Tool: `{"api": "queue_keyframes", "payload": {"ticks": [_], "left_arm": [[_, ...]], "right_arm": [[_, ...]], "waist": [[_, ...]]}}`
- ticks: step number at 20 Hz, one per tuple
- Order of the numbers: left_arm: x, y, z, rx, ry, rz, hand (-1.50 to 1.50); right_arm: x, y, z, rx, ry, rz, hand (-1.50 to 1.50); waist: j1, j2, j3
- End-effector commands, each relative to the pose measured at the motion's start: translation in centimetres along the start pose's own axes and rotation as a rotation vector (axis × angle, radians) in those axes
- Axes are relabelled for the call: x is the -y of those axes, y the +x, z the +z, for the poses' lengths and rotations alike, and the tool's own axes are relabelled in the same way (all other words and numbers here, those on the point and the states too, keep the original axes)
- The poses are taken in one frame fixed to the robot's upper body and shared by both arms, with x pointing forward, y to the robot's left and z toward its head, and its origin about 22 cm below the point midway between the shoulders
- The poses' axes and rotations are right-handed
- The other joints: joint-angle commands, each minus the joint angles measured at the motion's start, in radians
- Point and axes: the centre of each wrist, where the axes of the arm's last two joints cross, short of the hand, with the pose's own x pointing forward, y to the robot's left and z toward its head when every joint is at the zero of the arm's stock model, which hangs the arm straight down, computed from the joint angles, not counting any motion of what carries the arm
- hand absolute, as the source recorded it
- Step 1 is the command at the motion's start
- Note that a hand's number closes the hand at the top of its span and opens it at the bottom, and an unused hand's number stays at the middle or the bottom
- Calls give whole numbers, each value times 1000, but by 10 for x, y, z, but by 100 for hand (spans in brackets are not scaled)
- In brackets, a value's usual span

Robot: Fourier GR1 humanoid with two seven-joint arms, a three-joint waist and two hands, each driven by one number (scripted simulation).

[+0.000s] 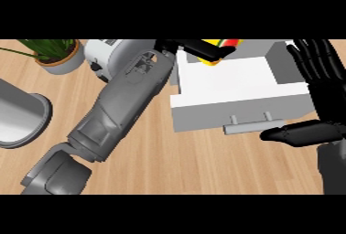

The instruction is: Pick up the cup, place it into the drawer and close the drawer

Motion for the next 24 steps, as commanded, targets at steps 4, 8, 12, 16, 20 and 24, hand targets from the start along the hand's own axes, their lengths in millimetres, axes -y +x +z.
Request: {"api": "queue_keyframes", "payload": {"ticks": [4,8,12,16,20,24], "left_arm": [[2,-28,10,-110,-98,-79,150],[2,-43,19,-103,-114,-103,-150],[4,-32,15,-75,-58,26,-150],[2,-35,19,-3,-50,177,-150],[2,-32,19,94,-11,261,-150],[-1,-35,20,104,63,300,-150]], "right_arm": [[-21,0,-10,36,47,-23,-150],[-14,7,-25,44,79,-13,-150],[-37,8,-27,67,203,-107,-150],[-51,7,-24,87,390,-165,150],[-60,5,-25,41,579,-199,150],[-46,4,-18,-102,754,21,150]], "waist": [[-62,17,0],[-77,26,0],[-108,28,-1],[-101,26,-2],[-78,19,-3],[-52,12,-3]]}}
